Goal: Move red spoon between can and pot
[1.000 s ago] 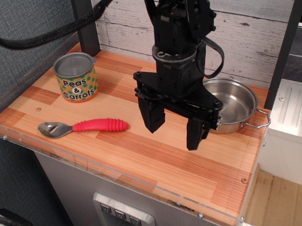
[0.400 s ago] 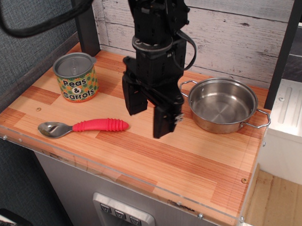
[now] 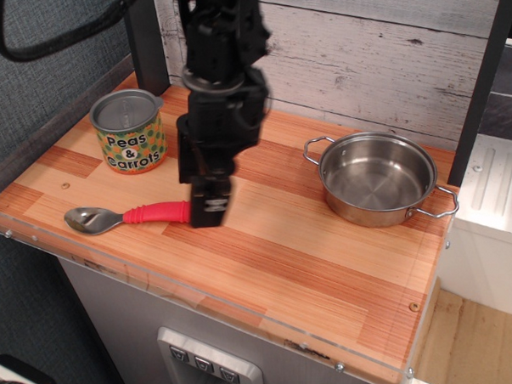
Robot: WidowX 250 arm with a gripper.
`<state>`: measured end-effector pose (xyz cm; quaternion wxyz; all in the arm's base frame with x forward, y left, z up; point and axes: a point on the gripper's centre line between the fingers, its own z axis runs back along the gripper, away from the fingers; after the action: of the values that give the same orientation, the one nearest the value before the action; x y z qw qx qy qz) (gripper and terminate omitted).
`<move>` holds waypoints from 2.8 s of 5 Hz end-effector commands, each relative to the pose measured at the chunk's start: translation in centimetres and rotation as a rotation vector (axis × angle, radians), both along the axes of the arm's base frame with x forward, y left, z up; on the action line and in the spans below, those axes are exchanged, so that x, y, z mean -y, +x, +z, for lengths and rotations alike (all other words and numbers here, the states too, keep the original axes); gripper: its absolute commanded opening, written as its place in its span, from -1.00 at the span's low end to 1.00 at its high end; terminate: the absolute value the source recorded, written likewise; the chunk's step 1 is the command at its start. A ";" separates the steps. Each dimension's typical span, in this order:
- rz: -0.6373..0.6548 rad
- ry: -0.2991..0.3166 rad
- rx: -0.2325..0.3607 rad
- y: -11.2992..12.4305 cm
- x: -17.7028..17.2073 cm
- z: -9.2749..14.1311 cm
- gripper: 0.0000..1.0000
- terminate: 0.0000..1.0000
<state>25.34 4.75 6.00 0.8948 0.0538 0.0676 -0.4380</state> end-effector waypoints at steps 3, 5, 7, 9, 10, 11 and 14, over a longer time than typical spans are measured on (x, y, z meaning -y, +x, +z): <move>-0.187 -0.023 0.112 2.4 -4.5 -2.1 1.00 -1.00; -0.133 -0.034 0.098 2.7 -4.3 -4.0 1.00 -1.00; -0.116 -0.016 0.067 2.4 -4.0 -5.5 -1.00 -1.00; -0.099 -0.017 0.103 2.2 -3.3 -4.5 -1.00 -1.00; -0.036 -0.017 0.114 2.6 -2.7 -3.2 -1.00 -1.00; 0.014 -0.014 0.114 3.9 -2.2 -1.8 -1.00 -1.00; 0.056 -0.029 0.121 9.1 -0.4 -0.1 -1.00 -1.00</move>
<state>33.10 5.10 4.49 0.9116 0.0519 0.0254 -0.4069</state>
